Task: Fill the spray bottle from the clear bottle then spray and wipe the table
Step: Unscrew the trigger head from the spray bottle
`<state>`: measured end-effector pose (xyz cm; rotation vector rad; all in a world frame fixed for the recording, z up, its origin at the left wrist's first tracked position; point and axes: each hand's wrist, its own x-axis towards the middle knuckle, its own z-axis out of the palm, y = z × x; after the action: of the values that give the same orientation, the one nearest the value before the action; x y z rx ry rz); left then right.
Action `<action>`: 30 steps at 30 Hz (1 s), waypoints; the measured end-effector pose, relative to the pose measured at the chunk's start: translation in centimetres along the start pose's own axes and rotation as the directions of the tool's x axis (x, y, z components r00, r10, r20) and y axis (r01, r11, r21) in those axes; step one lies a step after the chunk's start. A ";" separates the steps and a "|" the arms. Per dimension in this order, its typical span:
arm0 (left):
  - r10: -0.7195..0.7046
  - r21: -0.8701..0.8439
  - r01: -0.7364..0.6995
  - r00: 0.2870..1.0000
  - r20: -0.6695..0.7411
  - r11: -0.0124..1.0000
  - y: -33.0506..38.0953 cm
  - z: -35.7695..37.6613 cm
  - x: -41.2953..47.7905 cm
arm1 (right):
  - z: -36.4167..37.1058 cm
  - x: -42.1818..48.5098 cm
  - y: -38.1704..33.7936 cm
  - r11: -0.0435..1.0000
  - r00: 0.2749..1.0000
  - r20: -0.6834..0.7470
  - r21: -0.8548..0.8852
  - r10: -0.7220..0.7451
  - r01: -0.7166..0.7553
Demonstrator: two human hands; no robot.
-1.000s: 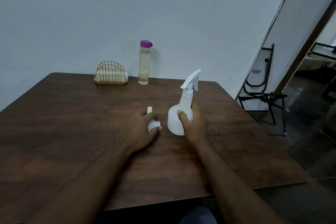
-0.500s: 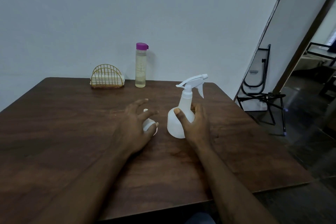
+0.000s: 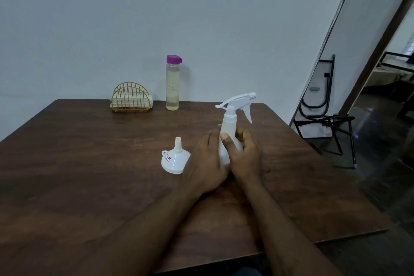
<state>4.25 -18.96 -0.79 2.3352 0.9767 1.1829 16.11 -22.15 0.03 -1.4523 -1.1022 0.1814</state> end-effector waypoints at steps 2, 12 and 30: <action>-0.055 -0.029 0.056 0.998 0.014 0.998 0.1 0.5 0.5 | 0.0 0.2 0.1 0.999 0.999 -0.015 0.023 0.030 -0.030; -0.029 -0.037 0.030 1.000 0.011 0.999 -1.3 0.7 0.8 | 0.2 1.5 -0.9 0.931 0.996 0.014 0.354 0.089 -0.088; -0.034 -0.086 0.036 0.999 0.030 0.996 -1.5 1.0 1.1 | 0.5 2.7 -2.5 0.773 0.970 0.168 0.587 0.175 -0.241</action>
<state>4.85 -17.12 -1.57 2.2518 0.9340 1.1526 15.98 -20.42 3.35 -0.9793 -0.8462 0.7143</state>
